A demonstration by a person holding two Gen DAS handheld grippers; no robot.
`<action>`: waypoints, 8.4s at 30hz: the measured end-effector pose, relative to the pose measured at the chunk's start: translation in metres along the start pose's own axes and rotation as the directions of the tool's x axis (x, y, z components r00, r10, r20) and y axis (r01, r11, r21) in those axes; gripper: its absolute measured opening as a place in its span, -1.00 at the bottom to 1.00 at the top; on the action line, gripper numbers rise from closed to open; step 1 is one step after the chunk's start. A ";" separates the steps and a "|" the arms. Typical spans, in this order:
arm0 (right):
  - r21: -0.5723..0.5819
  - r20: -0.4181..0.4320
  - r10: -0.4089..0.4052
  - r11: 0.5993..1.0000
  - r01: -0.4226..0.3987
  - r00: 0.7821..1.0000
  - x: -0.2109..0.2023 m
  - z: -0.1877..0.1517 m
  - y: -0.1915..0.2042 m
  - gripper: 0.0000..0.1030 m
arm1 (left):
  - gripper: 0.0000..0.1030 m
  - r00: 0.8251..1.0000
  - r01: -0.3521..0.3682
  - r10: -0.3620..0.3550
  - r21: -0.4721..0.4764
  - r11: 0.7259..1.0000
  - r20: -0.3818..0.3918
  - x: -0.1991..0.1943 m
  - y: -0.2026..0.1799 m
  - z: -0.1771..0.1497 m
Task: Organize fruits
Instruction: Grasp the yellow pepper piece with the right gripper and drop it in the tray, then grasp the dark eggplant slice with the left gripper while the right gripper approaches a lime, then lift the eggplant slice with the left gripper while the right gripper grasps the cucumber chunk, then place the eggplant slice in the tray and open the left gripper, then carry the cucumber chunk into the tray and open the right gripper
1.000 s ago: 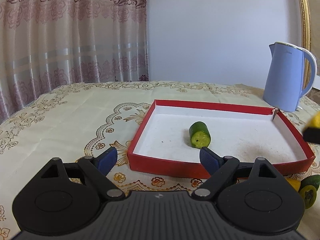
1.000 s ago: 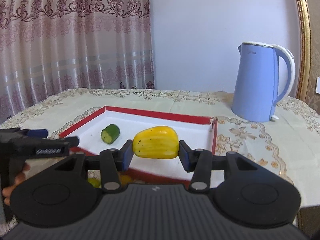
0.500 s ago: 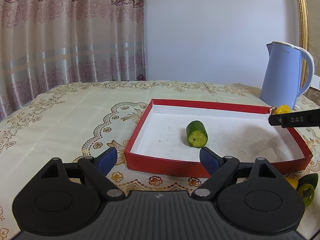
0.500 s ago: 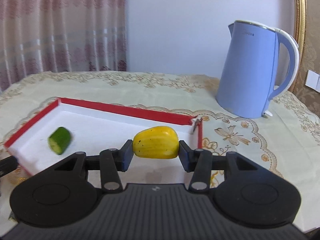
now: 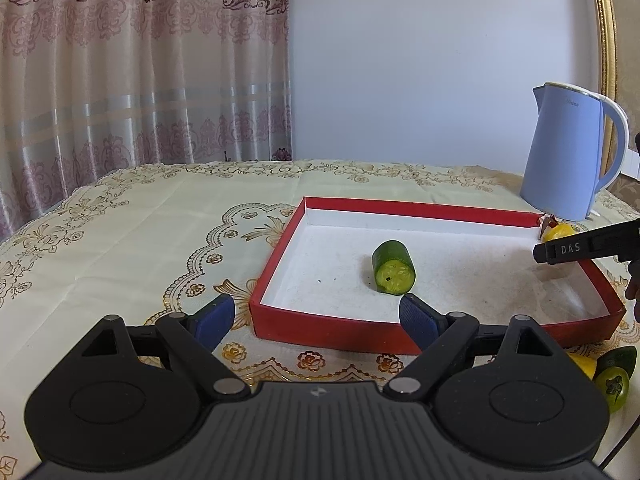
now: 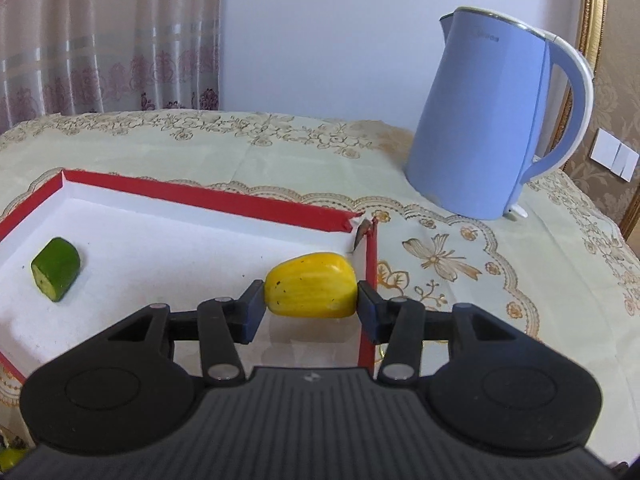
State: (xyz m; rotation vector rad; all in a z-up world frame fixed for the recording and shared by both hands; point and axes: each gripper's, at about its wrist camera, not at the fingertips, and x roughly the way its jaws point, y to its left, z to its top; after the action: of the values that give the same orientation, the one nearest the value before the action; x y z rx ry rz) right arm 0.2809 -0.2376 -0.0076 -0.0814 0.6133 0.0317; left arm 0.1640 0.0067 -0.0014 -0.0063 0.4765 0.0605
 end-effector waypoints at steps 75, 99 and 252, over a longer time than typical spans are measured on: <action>0.421 0.205 0.122 0.885 -0.200 0.971 -0.128 -0.137 -0.052 1.00 | -0.28 0.855 0.518 -0.436 0.510 0.686 -0.281 -0.018 -0.019 -0.027; -0.188 0.094 0.205 0.965 -0.185 0.974 -0.120 -0.114 -0.026 -0.14 | -0.11 0.967 0.207 -0.178 0.151 0.967 -0.184 -0.039 -0.017 -0.048; -0.112 0.254 0.161 0.984 -0.136 0.954 -0.146 -0.077 -0.012 0.22 | 0.72 0.996 -0.060 0.056 -0.054 0.997 -0.074 -0.017 0.004 -0.029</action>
State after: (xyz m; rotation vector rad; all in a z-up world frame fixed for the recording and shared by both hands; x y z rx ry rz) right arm 0.1183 -0.2565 0.0149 -0.1192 0.3509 0.2143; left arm 0.1358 0.0091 -0.0192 -0.0501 0.5471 0.1308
